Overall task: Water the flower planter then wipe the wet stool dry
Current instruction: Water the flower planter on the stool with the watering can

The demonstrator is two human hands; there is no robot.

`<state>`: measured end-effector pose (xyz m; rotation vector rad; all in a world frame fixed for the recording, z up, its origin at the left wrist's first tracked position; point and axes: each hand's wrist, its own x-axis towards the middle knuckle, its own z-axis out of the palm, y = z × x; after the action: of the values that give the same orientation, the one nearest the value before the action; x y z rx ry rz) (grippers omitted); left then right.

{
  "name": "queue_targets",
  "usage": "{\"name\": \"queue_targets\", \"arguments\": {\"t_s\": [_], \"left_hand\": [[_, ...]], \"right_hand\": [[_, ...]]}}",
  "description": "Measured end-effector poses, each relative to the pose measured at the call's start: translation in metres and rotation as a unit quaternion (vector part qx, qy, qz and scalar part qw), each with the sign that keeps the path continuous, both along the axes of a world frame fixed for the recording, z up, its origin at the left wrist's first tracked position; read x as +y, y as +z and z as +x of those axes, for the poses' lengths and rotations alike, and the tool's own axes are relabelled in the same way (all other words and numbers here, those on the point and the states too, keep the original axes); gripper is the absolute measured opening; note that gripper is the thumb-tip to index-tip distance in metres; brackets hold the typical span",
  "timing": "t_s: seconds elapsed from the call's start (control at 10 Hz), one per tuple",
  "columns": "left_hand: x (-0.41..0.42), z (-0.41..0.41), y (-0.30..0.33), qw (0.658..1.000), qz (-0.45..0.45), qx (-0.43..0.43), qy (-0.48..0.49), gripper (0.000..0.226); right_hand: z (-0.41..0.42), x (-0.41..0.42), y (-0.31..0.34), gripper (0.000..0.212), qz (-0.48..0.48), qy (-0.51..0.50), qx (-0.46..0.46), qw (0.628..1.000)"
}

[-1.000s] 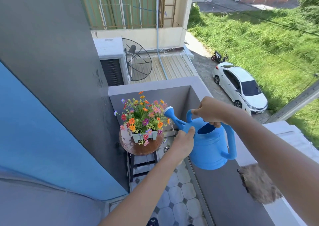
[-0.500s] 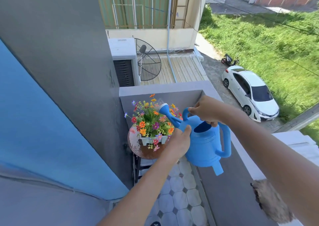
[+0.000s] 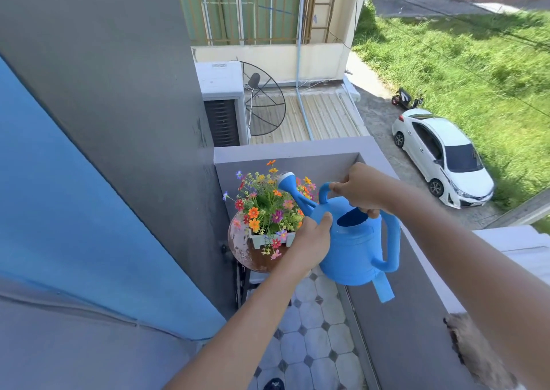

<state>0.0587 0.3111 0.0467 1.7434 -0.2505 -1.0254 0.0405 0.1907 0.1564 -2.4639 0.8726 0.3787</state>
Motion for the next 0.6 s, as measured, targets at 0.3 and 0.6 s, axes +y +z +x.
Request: {"name": "queue_targets", "arguments": {"t_s": [0.3, 0.6], "left_hand": [[-0.032, -0.022, -0.013, 0.999, 0.003, 0.008, -0.033, 0.092], [-0.037, -0.043, -0.011, 0.995, -0.015, 0.013, -0.097, 0.049]], "right_hand": [[-0.027, -0.025, 0.002, 0.037, -0.015, -0.035, 0.02, 0.999], [-0.051, -0.036, 0.002, 0.028, -0.009, -0.07, 0.074, 0.995]]}}
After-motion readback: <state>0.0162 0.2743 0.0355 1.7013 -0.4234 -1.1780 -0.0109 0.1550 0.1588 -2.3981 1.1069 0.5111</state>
